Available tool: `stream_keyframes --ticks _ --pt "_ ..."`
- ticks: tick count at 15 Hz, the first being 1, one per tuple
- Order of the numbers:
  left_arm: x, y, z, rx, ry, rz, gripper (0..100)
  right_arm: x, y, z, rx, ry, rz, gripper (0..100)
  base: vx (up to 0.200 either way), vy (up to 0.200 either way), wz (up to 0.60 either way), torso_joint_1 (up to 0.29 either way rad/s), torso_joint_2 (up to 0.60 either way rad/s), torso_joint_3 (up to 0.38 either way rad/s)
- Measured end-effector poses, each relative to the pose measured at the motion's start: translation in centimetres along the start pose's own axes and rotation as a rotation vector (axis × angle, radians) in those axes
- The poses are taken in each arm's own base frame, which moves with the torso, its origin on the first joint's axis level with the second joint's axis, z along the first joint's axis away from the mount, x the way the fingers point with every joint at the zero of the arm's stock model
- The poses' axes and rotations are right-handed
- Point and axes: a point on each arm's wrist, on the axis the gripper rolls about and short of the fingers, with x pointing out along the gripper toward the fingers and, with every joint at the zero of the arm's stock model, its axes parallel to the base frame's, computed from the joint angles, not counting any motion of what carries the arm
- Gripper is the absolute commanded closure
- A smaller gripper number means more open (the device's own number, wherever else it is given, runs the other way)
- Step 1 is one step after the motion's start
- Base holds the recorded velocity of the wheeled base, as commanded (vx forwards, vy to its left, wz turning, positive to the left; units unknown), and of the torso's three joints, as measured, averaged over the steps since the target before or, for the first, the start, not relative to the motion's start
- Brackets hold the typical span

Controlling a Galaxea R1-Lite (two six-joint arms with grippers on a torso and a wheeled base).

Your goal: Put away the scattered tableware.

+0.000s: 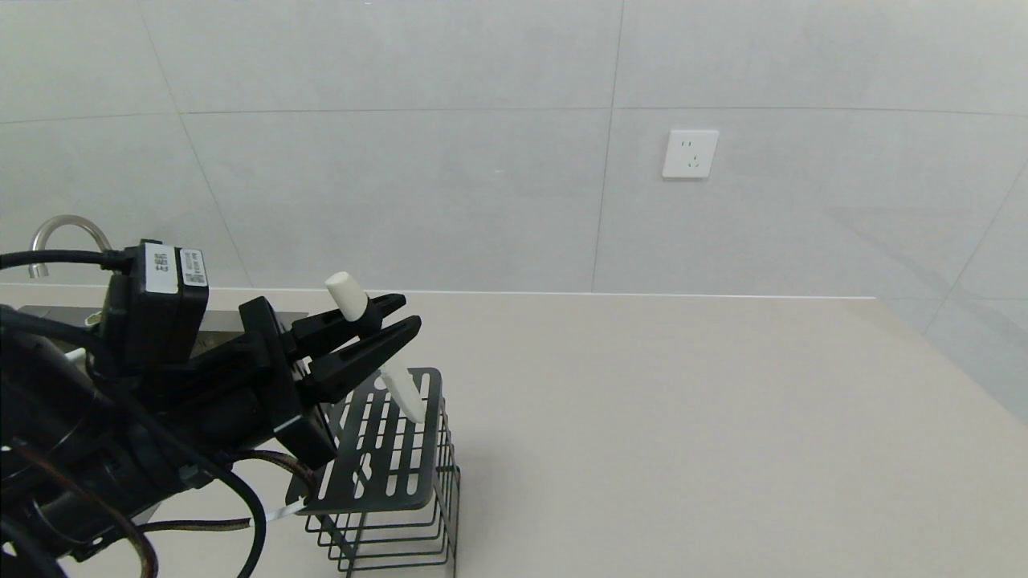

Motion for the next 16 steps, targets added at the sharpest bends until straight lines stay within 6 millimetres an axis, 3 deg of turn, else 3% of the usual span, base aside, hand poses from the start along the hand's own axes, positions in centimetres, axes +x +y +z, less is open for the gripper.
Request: stream_keyframes --ticks 16 --pt "0.2 -0.2 -2.0 -0.030 0.076 -0.011 100 0.0 0.0 0.0 0.000 0.001 0.001 100 0.000 0.000 0.00 0.000 0.00 0.000"
